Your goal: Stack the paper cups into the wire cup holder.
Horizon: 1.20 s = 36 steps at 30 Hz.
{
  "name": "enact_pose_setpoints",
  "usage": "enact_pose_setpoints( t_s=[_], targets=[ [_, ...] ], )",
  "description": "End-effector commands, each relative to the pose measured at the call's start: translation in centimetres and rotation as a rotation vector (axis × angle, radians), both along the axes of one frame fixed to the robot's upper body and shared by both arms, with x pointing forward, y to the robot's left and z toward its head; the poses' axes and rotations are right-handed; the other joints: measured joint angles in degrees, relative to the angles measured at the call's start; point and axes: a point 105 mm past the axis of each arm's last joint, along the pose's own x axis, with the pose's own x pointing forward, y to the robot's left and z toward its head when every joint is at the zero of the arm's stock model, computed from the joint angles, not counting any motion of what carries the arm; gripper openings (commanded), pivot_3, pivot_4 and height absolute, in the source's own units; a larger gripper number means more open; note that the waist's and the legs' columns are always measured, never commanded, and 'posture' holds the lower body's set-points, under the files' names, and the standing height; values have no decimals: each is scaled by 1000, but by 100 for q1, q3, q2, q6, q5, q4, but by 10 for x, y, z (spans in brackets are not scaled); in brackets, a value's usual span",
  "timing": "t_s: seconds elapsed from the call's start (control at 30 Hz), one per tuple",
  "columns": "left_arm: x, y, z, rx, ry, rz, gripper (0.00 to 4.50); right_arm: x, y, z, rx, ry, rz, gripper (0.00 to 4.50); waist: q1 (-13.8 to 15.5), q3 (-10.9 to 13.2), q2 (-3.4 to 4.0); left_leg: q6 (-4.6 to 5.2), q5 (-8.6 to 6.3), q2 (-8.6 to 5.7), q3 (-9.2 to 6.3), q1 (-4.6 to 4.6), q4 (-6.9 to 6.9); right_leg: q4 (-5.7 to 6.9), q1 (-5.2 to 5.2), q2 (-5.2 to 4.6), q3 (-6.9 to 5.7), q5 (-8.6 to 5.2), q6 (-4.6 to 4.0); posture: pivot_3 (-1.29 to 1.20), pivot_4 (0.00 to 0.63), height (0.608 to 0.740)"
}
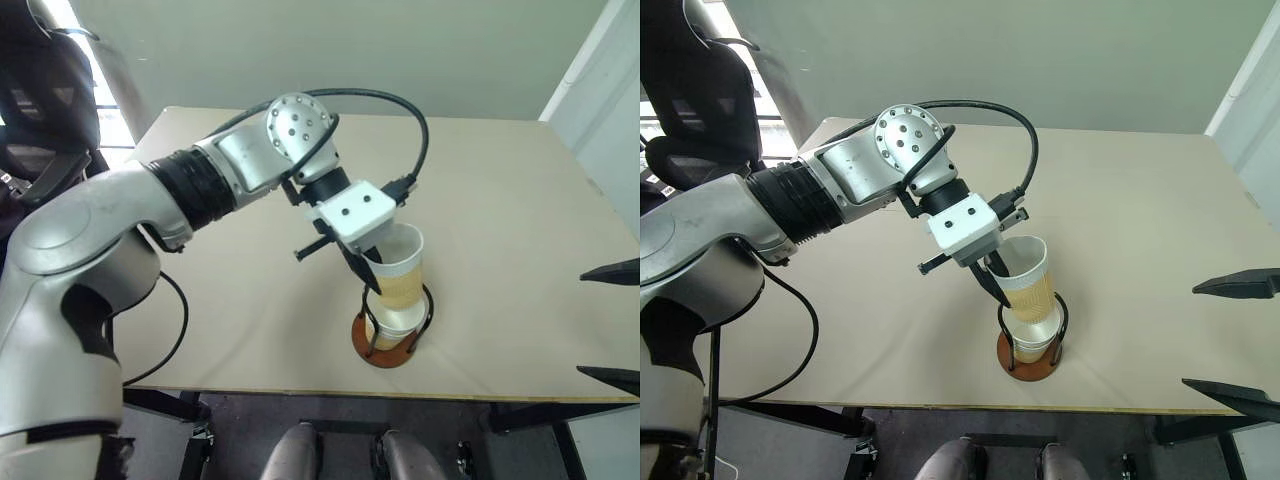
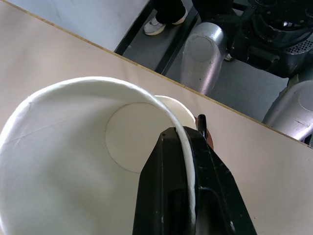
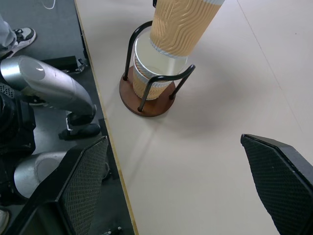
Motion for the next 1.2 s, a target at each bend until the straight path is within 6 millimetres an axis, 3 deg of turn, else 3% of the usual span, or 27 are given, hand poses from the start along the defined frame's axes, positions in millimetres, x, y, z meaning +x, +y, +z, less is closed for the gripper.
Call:
enact_pose_setpoints(
  t_s=[0.03,0.1,0.4,0.53,0.7,0.73,0.93,1.07,1.2],
  targets=[
    [-1,2,2,24,-7,-23,41,0,1,4,2,-33,-5,4500,0,0,0,1,-1,0,0,0,0,0,0,-1,1,0,1,0,150,740],
    [-2,2,2,23,4,-23,41,0,2,4,4,-37,-8,4500,0,0,0,2,-1,0,0,0,0,0,0,0,1,-1,1,0,150,740],
    [1,-3,2,-5,5,-20,3105,1,3,5,8,-46,-16,4500,0,0,0,3,-2,0,1,0,1,1,0,-1,1,-1,2,0,150,740],
    [5,-11,11,-73,10,-2,4441,2,2,5,11,-48,-16,4500,3,0,0,3,-2,0,0,-1,3,2,0,-1,1,0,4,0,150,740],
    [18,-11,39,-237,56,109,4441,12,1,2,29,-41,6,4500,-4,0,0,7,-5,-1,4,-1,7,-1,2,-1,2,1,11,0,150,740],
    [24,-3,45,-268,71,170,4441,14,1,1,41,-36,11,4500,-12,-1,1,7,-5,0,5,1,7,0,2,-1,3,1,13,0,150,740],
    [51,89,69,-463,196,598,4441,38,-18,-14,81,1,-38,4500,-134,-6,11,-19,13,8,7,22,-7,2,1,14,7,-4,16,0,150,740],
    [67,166,41,-553,209,1027,4441,57,-34,-18,113,0,-81,4500,-160,-17,28,-49,41,7,7,30,-12,0,5,15,17,-15,25,0,150,740],
    [54,202,28,-658,240,1261,4441,67,-41,-18,144,-23,-108,4500,-135,-12,12,-68,52,7,6,24,-11,3,2,13,13,-19,27,0,150,740]
  ],
)
